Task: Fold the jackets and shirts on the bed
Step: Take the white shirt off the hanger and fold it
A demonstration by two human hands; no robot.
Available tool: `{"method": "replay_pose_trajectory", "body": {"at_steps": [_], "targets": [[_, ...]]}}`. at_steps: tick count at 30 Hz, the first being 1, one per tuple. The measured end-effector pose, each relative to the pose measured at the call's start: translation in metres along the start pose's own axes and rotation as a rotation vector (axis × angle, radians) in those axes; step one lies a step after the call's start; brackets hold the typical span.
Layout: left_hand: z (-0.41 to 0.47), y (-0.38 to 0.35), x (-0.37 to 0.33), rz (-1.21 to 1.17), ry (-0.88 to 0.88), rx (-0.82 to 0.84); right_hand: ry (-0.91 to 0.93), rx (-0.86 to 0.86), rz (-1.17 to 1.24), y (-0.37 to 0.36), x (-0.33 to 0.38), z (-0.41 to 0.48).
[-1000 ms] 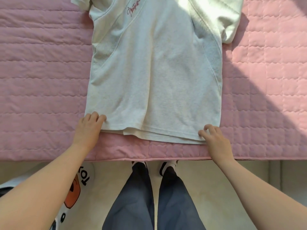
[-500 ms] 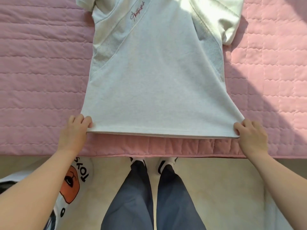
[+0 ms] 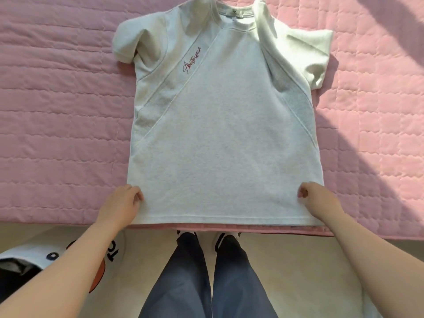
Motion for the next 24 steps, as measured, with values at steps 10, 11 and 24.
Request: {"method": "replay_pose_trajectory", "body": {"at_steps": [10, 11, 24], "targets": [[0.060, 0.080, -0.037, -0.663, 0.165, -0.015, 0.358, 0.047, 0.063, 0.049, 0.178, 0.028], [0.071, 0.093, -0.039, -0.676, 0.143, -0.038, 0.384, 0.037, 0.068, 0.056, 0.200, 0.035], [0.208, 0.206, -0.030, -1.439, -0.060, -0.387, 0.652, -0.164, 0.359, 0.109, 0.385, 0.115]]}}
Point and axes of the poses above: each hand's wrist, its own z-axis towards the middle knuckle, its own y-axis out of the back of the hand, x = y × z, the point moved 6 cm from there along z, towards the middle knuckle, and after that the axes turned 14 degrees about x, right-handed, at the moved point
